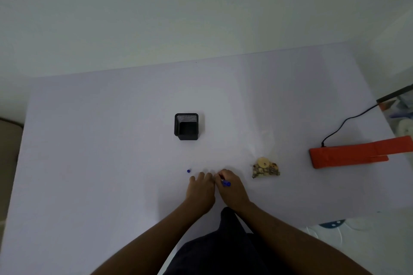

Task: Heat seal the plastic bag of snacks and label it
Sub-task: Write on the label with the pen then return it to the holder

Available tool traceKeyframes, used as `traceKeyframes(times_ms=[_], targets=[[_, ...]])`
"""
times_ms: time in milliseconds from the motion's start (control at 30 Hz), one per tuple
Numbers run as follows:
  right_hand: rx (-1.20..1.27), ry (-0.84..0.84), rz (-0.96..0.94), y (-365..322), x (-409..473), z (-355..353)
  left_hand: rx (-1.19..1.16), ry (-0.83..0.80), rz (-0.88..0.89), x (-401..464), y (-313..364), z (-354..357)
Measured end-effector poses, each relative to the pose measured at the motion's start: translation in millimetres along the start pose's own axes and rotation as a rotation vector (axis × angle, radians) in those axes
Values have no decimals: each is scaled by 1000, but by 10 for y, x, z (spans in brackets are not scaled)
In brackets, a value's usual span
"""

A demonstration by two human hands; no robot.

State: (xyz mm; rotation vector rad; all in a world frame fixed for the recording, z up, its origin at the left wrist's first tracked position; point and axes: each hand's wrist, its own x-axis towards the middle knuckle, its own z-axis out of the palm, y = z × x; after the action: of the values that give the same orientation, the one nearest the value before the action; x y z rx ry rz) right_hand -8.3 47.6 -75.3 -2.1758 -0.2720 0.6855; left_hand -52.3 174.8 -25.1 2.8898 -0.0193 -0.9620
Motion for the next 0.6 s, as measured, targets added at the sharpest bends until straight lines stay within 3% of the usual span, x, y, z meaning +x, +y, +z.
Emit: traceKeyframes(times_ms=[333,600], targets=[[-34,6,-30,52,-49,-40,13,28,13,8,-4,31],[-42,11,-158,20,-82,-35,-8,62,53,-2,-45,79]])
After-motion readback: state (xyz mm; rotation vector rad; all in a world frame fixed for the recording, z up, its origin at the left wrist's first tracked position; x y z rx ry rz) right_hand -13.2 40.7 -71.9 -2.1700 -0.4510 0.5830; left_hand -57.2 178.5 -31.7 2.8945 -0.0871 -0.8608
